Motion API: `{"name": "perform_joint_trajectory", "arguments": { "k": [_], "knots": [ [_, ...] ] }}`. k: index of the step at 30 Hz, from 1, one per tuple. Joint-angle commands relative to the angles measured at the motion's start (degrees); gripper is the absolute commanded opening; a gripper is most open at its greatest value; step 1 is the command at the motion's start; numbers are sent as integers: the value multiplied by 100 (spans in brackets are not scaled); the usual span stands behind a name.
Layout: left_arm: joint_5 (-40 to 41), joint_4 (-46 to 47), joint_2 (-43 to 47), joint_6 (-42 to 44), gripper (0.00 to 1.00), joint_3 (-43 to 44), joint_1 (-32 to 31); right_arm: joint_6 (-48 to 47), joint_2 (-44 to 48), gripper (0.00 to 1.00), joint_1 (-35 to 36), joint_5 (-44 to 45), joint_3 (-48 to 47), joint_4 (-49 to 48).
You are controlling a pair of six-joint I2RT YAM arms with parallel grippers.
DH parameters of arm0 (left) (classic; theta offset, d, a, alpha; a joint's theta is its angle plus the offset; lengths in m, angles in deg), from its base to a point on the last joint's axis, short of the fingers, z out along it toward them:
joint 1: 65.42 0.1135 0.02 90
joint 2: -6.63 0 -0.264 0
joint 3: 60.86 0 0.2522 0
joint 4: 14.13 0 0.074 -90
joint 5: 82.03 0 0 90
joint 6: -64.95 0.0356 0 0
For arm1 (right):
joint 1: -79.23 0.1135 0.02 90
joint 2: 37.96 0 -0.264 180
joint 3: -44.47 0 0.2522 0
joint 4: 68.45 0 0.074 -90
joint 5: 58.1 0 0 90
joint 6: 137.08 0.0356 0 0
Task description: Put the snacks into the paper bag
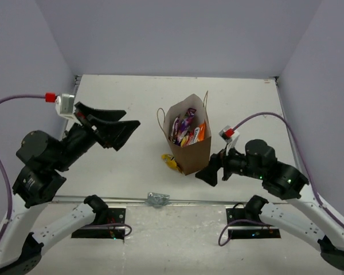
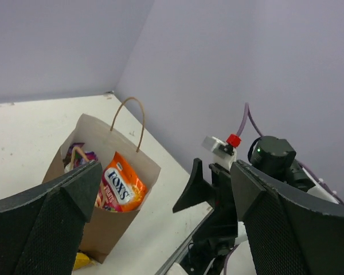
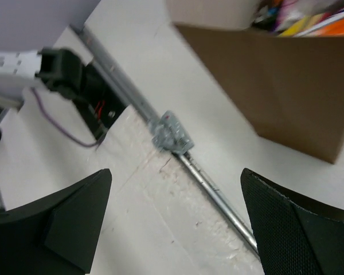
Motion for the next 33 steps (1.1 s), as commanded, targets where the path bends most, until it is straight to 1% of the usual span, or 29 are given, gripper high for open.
{"name": "perform_joint_trajectory", "arguments": {
  "k": [1, 2, 3, 5, 6, 7, 9, 11, 12, 14, 16, 19, 21, 24, 26, 27, 30, 33],
  "knots": [
    [554, -468, 231, -249, 100, -1186, -8, 187, 8, 97, 1058, -185, 468, -1225],
    [650, -450, 424, -320, 100, -1458, -8, 205, -62, 97, 1383, 44, 495, -1324],
    [677, -433, 487, -373, 100, -2009, -8, 179, -315, 97, 1986, 499, 478, -1377],
    [669, -354, 531, -575, 100, -2531, -8, 126, -694, 97, 2508, 888, 320, -1456],
    [590, -284, 514, -663, 100, -3021, -8, 82, -913, 97, 2946, 1247, 259, -1474],
    [433, -100, 514, -820, 100, -3252, -8, 65, -1350, 97, 3116, 1433, 145, -1544],
    [379, 7, 566, -1058, 100, -3805, -8, 38, -1905, 97, 3406, 1994, 100, -1693],
    [580, -115, 794, -1190, 100, -4053, -8, 12, -2215, 97, 3434, 2260, 126, -1834],
    [677, -342, 917, -1278, 100, -4202, 1, -6, -2373, 98, 3425, 2635, 83, -1887],
    [1080, -651, 1312, -1340, 100, -4265, 18, -119, -2935, 98, 3434, 2971, -66, -1782],
    [1422, -1195, 1698, -1411, 100, -4239, 62, -146, -3539, 98, 3434, 3322, -304, -1641],
    [1775, -1934, 2085, -1428, 100, -4046, 71, -234, -3981, 97, 3425, 3665, -427, -1694],
    [1759, -2294, 2271, -1402, 100, -3914, 71, -278, -4342, 97, 3355, 3702, -532, -1720],
    [1635, -2628, 2762, -1358, 100, -3528, 71, -331, -4817, 96, 3040, 3369, -743, -1712],
    [1627, -2665, 3237, -1323, 100, -3177, 62, -366, -5115, 97, 2855, 3351, -831, -1711],
    [1548, -2534, 3586, -1271, 100, -3114, 71, -384, -5195, 97, 2793, 3333, -919, -1729],
    [1504, -2271, 4159, -1226, 100, -2991, 71, -480, -5511, 96, 2573, 3280, -1094, -1738],
    [1399, -2129, 4380, -1156, 100, -2956, 80, -603, -5792, 94, 2450, 3377, -1270, -1738]
  ]
}}
